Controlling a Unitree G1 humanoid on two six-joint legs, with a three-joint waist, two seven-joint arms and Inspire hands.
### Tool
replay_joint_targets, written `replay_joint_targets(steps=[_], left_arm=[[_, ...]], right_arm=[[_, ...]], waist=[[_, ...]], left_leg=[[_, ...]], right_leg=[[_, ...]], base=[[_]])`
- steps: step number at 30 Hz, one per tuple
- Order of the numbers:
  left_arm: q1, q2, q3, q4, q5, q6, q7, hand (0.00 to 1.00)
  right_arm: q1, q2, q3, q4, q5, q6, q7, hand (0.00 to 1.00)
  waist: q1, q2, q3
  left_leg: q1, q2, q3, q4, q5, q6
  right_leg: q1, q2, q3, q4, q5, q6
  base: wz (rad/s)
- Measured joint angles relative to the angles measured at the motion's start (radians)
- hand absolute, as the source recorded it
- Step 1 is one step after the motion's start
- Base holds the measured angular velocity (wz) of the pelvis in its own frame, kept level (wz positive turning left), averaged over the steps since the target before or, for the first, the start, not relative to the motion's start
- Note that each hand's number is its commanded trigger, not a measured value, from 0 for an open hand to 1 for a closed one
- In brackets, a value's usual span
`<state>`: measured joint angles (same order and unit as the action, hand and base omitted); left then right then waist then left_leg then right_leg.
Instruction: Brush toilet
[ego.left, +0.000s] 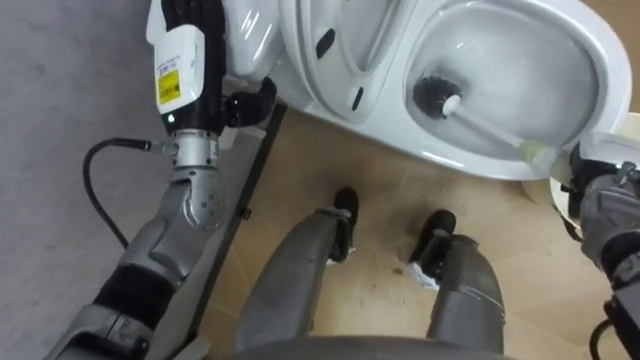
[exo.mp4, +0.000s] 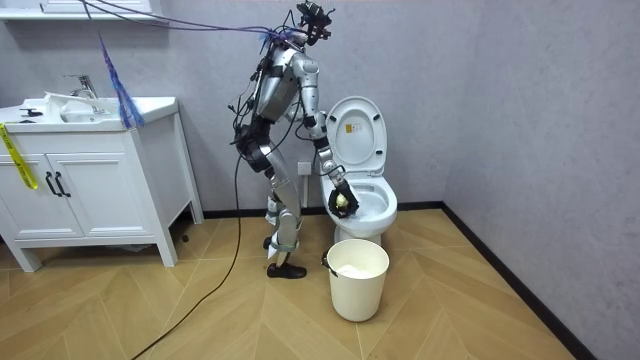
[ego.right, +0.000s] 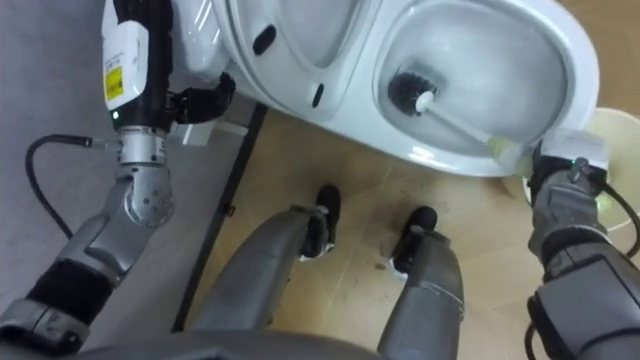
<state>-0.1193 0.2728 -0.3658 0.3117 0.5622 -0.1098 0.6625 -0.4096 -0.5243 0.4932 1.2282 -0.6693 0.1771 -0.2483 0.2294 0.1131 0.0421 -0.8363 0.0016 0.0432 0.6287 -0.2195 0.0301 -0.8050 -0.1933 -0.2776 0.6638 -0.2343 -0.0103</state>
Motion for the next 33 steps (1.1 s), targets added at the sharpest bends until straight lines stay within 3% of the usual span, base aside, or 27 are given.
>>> replay_joint_targets(steps=[3,6,11,12,15,17,21,24,28,31,33], left_arm=[[0.0,0.018,-0.022,-0.016,-0.001,0.027,0.014,0.0],[-0.002,0.02,-0.036,-0.032,-0.007,0.038,0.046,0.0],[-0.012,0.037,-0.041,-0.048,-0.031,0.043,0.073,0.0],[-0.014,0.05,-0.039,-0.057,-0.044,0.043,0.073,0.0],[-0.028,0.069,-0.038,-0.057,-0.05,0.044,0.073,0.0],[-0.029,0.072,-0.03,-0.059,-0.052,0.047,0.077,0.0],[-0.034,0.072,-0.008,-0.055,-0.052,0.046,0.095,0.0],[-0.035,0.072,-0.006,-0.046,-0.05,0.055,0.093,0.0],[-0.04,0.07,-0.008,-0.035,-0.044,0.065,0.093,0.0],[-0.048,0.071,-0.016,-0.011,-0.04,0.067,0.086,0.0],[-0.045,0.07,-0.028,-0.01,-0.04,0.066,0.084,0.0]], right_arm=[[-0.002,-0.009,0.019,-0.014,0.013,0.013,-0.002,1.0],[-0.006,-0.045,0.038,-0.023,0.053,0.005,-0.031,1.0],[-0.044,-0.056,0.032,-0.004,0.223,-0.02,-0.081,1.0],[-0.063,-0.056,0.016,0.007,0.287,-0.032,-0.099,1.0],[-0.112,-0.056,-0.058,0.019,0.473,-0.044,-0.118,1.0],[-0.123,-0.055,-0.059,0.015,0.485,-0.046,-0.117,1.0],[-0.143,-0.055,-0.071,0.013,0.458,-0.056,-0.12,1.0],[-0.15,-0.044,-0.071,0.006,0.374,-0.052,-0.126,1.0],[-0.147,-0.012,-0.073,-0.025,0.241,-0.033,-0.139,1.0],[-0.138,-0.008,-0.003,-0.05,0.087,-0.019,-0.141,1.0],[-0.123,0.004,0.007,-0.058,0.022,0.025,-0.145,1.0]], waist=[[0.0,0.002,-0.0015],[-0.001,0.003,-0.0019],[-0.011,-0.01,0.0046],[-0.017,-0.024,0.0121],[-0.021,-0.029,0.0149],[-0.033,-0.032,0.0149],[-0.042,-0.055,0.0136],[-0.057,-0.059,0.0138],[-0.065,-0.049,0.0068],[-0.031,-0.038,0.0059],[-0.017,-0.012,0.0057]], left_leg=[[-0.013,0.0,0.0,0.006,0.0,0.0],[-0.044,-0.001,0.007,0.017,0.001,0.002],[-0.082,-0.014,0.032,0.045,-0.002,0.007],[-0.093,-0.014,0.038,0.052,-0.002,0.007],[-0.116,-0.014,0.052,0.07,-0.002,0.008],[-0.128,-0.015,0.053,0.08,-0.002,0.008],[-0.15,-0.016,0.06,0.109,-0.001,0.006],[-0.151,-0.014,0.061,0.13,-0.001,0.007],[-0.15,-0.006,0.06,0.131,-0.003,0.009],[-0.144,0.01,0.055,0.133,-0.004,0.008],[-0.144,0.023,0.038,0.127,-0.003,0.005]], right_leg=[[-0.013,-0.002,0.001,0.011,-0.002,-0.002],[-0.053,-0.018,0.004,0.046,-0.006,-0.003],[-0.116,-0.041,0.034,0.109,-0.028,-0.005],[-0.135,-0.048,0.04,0.124,-0.032,-0.008],[-0.171,-0.05,0.063,0.155,-0.039,-0.008],[-0.184,-0.052,0.067,0.17,-0.042,-0.011],[-0.215,-0.053,0.078,0.196,-0.046,-0.016],[-0.209,-0.061,0.076,0.208,-0.049,-0.019],[-0.199,-0.058,0.056,0.203,-0.046,-0.022],[-0.179,-0.032,0.051,0.173,-0.027,-0.026],[-0.157,-0.015,0.027,0.138,-0.014,-0.027]], base=[[0.03],[0.05],[0.03],[0.0],[0.0],[0.02],[-0.01],[0.0],[-0.03],[-0.17],[-0.02]])
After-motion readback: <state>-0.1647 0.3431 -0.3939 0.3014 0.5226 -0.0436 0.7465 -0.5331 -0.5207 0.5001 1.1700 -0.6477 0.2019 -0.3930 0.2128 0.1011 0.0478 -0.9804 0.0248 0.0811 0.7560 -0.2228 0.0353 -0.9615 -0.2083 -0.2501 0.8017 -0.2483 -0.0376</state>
